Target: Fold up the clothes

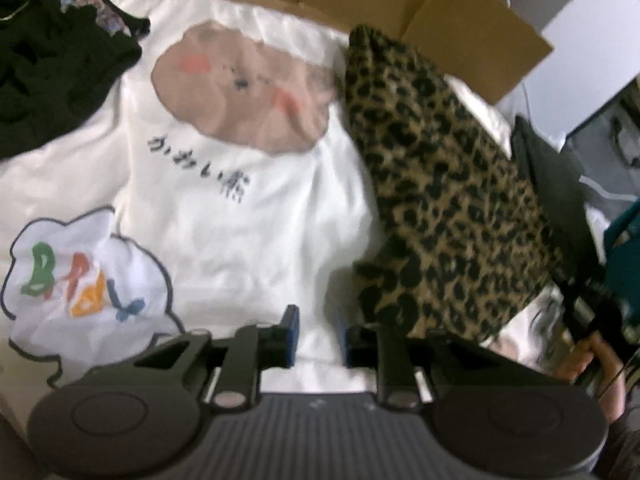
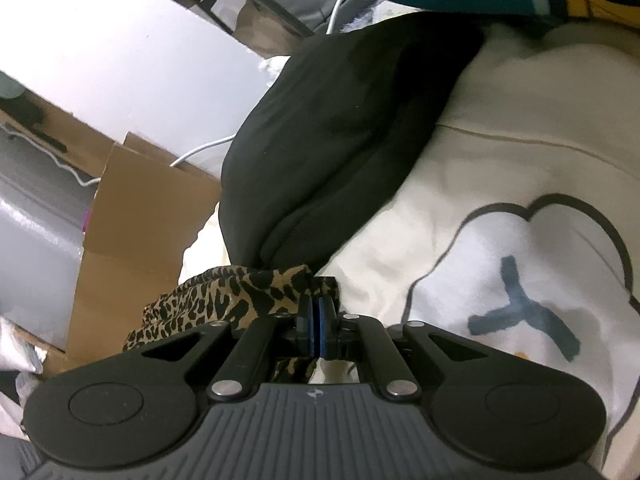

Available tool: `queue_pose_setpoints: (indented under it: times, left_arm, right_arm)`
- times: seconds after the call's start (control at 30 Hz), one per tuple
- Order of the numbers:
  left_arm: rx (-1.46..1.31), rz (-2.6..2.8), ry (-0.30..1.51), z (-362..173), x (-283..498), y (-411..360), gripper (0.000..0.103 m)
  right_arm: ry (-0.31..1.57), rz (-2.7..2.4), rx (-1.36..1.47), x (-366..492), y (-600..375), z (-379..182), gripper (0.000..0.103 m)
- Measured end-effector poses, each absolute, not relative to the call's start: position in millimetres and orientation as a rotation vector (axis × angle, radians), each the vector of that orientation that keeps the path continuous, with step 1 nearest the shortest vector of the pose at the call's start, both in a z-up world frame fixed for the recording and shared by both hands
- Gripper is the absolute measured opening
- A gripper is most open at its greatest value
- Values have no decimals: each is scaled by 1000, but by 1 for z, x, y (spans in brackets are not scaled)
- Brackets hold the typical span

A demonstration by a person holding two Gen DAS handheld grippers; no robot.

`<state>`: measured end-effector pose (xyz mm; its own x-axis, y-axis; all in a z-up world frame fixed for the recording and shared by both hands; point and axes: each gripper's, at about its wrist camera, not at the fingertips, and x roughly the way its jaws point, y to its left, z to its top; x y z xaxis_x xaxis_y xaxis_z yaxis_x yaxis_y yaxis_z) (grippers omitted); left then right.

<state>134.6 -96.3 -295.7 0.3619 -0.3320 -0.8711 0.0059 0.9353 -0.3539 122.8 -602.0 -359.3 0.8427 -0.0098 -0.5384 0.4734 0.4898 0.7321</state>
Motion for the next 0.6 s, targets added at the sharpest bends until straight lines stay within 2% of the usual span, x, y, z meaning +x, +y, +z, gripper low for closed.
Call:
queue_pose_setpoints:
  times: [0.13,0.17,0.2,0.23,0.27,0.33,0.6]
  left_arm:
    - [-369,-260,1180,-302,140,-108,43]
    - [-379,-267,1181,-304,141,-111,52]
    - [-367,-259,1180,-308,142,-116,57]
    - [-355,-250,1182,-312,143,-120,57]
    - [-344,-237,1196,-318,144,-124,57]
    - [-360,-235,1217,-327,144,-127,57]
    - [-452,-259,1197,-343,142,-122,57]
  right_arm:
    - [498,-330,1074,110,-606,-361,3]
    - [490,-332,1085,107,-608,-360,4]
    - [485,-334,1091,104,-610,-360,5]
    - [482,-334,1094,103,-612,-359,12]
    - [482,-333,1096,102,-614,-359,27]
    - [476,-318,1106,103,-616,-358,39]
    - [571,-270,1004,141,-610,-355,40]
